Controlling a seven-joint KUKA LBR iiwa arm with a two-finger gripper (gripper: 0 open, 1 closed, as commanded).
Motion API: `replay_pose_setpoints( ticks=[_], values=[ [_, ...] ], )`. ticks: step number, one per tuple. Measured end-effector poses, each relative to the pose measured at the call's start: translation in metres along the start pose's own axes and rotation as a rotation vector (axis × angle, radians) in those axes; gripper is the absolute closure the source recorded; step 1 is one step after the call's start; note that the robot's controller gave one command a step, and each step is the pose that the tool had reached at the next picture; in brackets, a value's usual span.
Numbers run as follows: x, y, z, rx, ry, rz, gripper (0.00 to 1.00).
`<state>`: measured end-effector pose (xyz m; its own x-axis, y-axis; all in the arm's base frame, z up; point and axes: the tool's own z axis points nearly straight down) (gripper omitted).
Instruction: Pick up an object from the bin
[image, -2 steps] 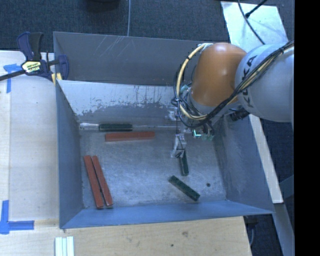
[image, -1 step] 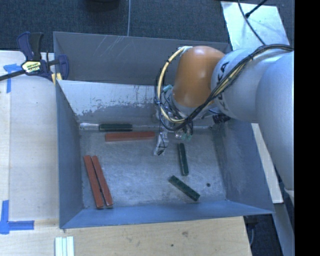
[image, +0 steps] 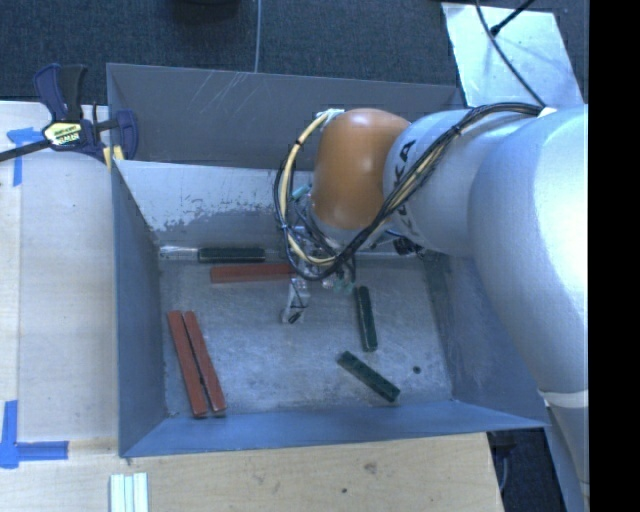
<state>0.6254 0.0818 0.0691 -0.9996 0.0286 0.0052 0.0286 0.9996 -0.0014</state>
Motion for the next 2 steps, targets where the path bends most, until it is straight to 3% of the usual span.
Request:
replay_pose_setpoints(
  ticks=[1,2],
  values=[
    [-0.002,0.0,-0.003,-0.002,-0.008,0.002,1.0],
    [0.027,-0.032,-0.145,-0.001,-0.017,-0.079,1.0]
  ],
)
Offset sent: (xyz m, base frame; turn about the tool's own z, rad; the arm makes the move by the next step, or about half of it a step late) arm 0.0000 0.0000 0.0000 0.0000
